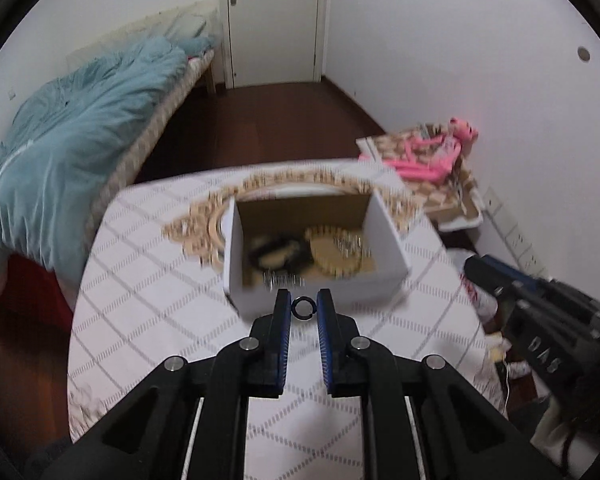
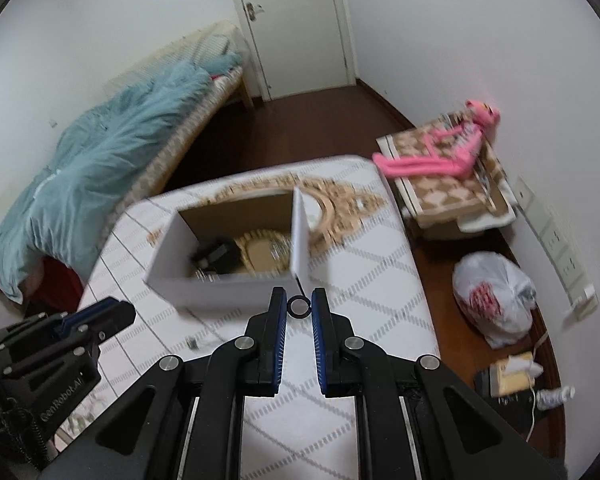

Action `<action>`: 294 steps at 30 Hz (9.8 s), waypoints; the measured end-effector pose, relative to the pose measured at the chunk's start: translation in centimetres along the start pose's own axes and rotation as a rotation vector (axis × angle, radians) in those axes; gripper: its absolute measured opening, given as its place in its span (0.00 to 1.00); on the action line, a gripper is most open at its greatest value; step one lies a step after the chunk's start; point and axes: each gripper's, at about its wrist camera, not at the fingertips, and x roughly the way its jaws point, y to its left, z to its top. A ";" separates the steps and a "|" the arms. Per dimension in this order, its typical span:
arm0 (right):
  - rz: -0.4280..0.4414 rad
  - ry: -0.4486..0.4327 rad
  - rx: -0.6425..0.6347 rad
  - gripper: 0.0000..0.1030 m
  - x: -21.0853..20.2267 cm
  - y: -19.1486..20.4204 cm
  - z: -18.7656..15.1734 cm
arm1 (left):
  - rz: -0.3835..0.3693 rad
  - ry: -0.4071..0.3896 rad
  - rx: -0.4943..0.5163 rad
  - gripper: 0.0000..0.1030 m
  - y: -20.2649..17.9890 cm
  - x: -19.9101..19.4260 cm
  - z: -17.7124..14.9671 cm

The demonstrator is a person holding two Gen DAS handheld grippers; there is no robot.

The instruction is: Organize jewelry

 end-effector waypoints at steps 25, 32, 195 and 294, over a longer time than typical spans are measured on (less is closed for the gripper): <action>0.171 0.353 0.052 0.37 15.9 -0.2 9.9 | -0.048 0.217 -0.165 0.71 6.7 10.4 8.7; 0.124 0.337 0.027 0.50 14.8 -0.1 9.9 | 0.043 0.204 -0.161 0.98 7.6 9.8 8.4; 0.186 0.082 0.088 0.00 -2.0 -1.9 1.9 | -0.108 0.107 -0.067 0.03 3.3 0.7 -0.6; -0.208 -0.068 -0.112 1.00 -21.8 6.6 5.3 | 0.181 -0.085 -0.122 1.00 2.3 -19.4 2.3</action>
